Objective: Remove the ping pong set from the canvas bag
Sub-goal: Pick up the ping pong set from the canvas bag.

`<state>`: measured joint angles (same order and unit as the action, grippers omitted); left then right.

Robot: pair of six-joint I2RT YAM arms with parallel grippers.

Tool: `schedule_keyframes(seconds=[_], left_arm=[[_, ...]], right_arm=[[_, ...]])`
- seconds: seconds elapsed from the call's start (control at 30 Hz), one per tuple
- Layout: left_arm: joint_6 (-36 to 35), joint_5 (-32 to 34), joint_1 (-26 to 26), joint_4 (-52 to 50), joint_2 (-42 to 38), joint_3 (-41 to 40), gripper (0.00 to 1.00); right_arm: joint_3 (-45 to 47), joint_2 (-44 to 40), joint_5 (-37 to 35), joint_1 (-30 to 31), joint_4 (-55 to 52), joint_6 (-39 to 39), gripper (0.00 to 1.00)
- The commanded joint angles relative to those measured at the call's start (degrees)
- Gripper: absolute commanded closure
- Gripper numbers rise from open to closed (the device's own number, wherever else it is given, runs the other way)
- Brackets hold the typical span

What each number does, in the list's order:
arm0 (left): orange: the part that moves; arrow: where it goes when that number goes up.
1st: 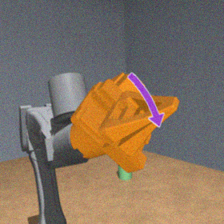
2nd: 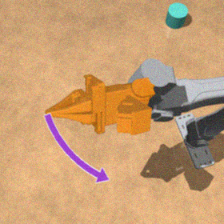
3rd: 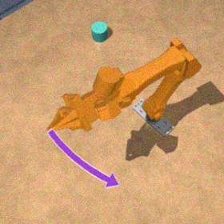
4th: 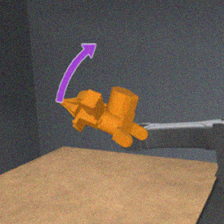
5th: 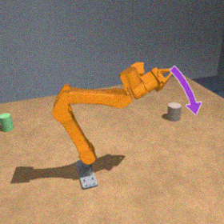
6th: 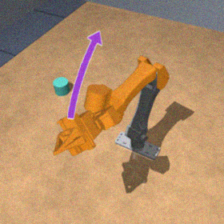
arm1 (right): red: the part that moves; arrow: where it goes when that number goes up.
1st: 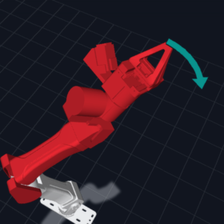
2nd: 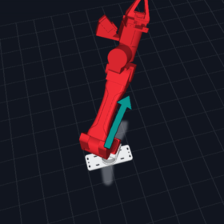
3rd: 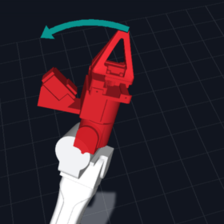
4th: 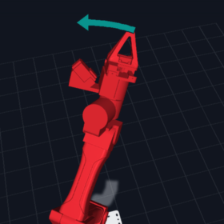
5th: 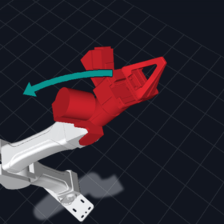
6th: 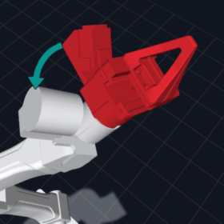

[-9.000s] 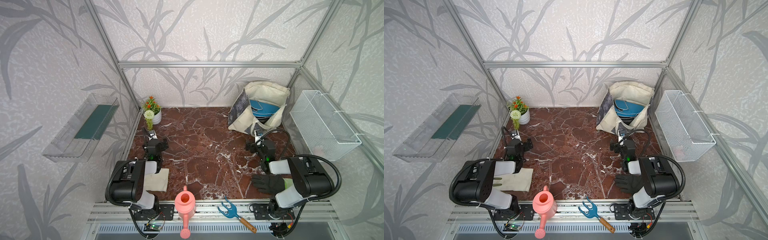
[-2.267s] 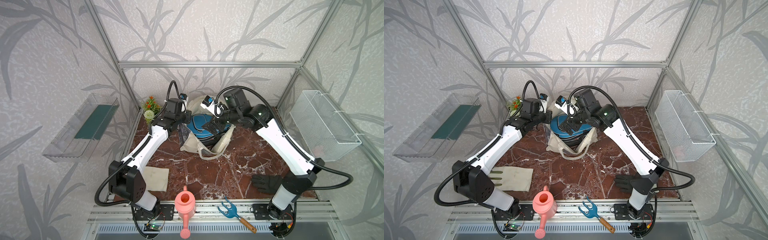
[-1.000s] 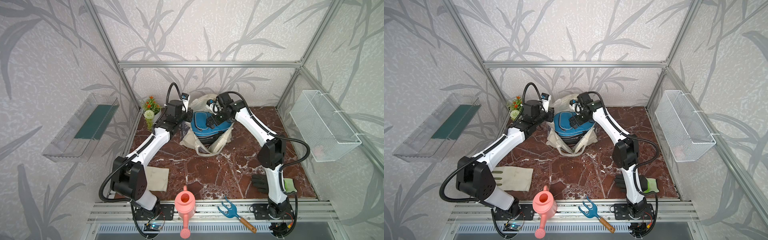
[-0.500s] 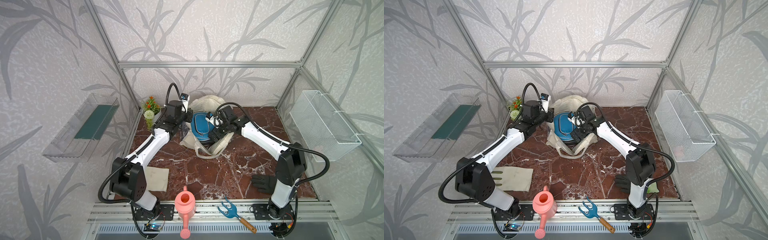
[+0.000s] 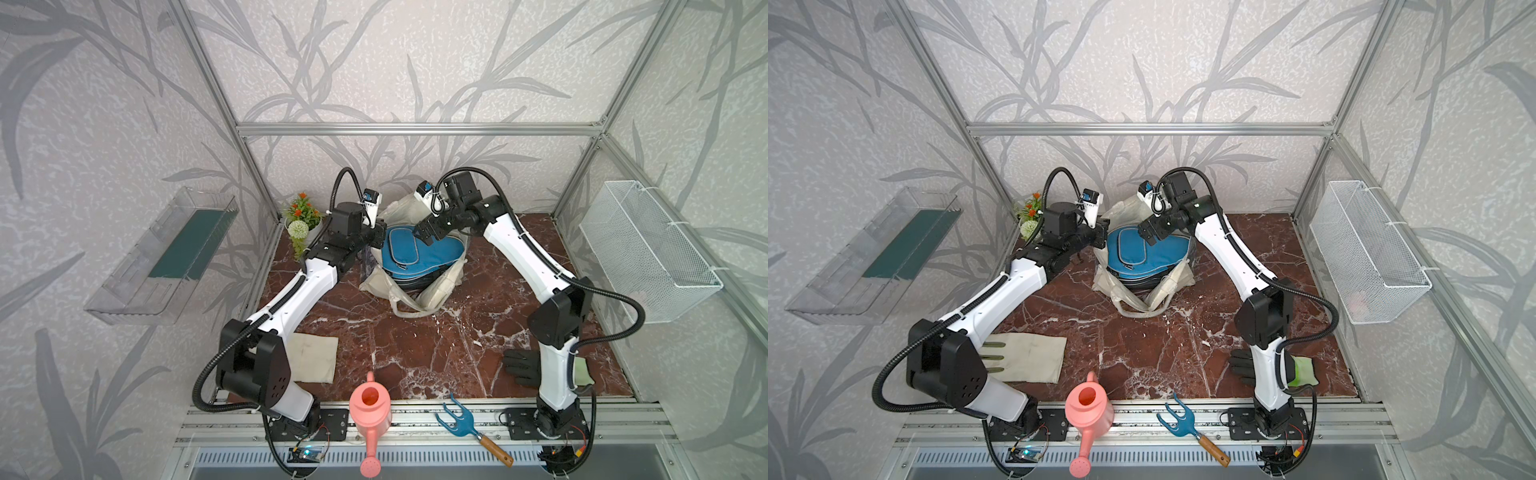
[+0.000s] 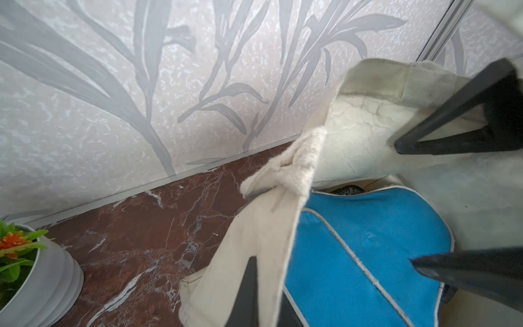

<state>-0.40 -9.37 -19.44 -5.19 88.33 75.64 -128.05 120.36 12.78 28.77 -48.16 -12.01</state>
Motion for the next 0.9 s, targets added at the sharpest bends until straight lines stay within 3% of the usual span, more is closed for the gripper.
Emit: schedule_keyframes(seconds=[0.0, 0.13, 0.23, 0.33, 0.43, 0.5, 0.77, 0.87], left_arm=[[-1.7, -1.4, -0.3, -1.7, 1.4, 6.5, 1.00], [-3.9, 2.0, -0.2, -10.4, 6.4, 15.5, 0.97], [-6.0, 2.9, -0.3, -18.0, 10.1, 23.2, 0.68], [-7.5, 2.3, -0.2, -22.8, 12.8, 29.5, 0.32], [-8.8, 0.7, -0.1, -25.5, 16.0, 35.1, 0.15], [-9.8, -0.4, 0.1, -28.7, 19.3, 40.3, 0.11], [-12.5, -8.2, 0.4, -52.9, 41.8, 74.7, 0.10], [-12.1, -8.7, 0.5, -53.7, 44.1, 76.6, 0.12]], right_arm=[[-6.3, 7.0, 2.4, -1.1, -8.4, 0.9, 0.01], [-18.2, 13.4, 2.2, -1.3, -17.0, 1.0, 0.01], [-18.9, 13.9, 2.3, -1.3, -18.8, 0.9, 0.01], [-11.3, 10.1, 2.3, -1.3, -14.6, 1.2, 0.01], [-2.1, 5.5, 2.5, -1.6, -9.2, 2.1, 0.01], [2.6, 3.2, 3.2, -2.0, -6.7, 2.8, 0.01], [14.6, -3.6, 5.1, -3.6, -0.8, 4.2, 0.01], [16.9, -5.1, 5.7, -4.2, 0.8, 4.4, 0.01]])
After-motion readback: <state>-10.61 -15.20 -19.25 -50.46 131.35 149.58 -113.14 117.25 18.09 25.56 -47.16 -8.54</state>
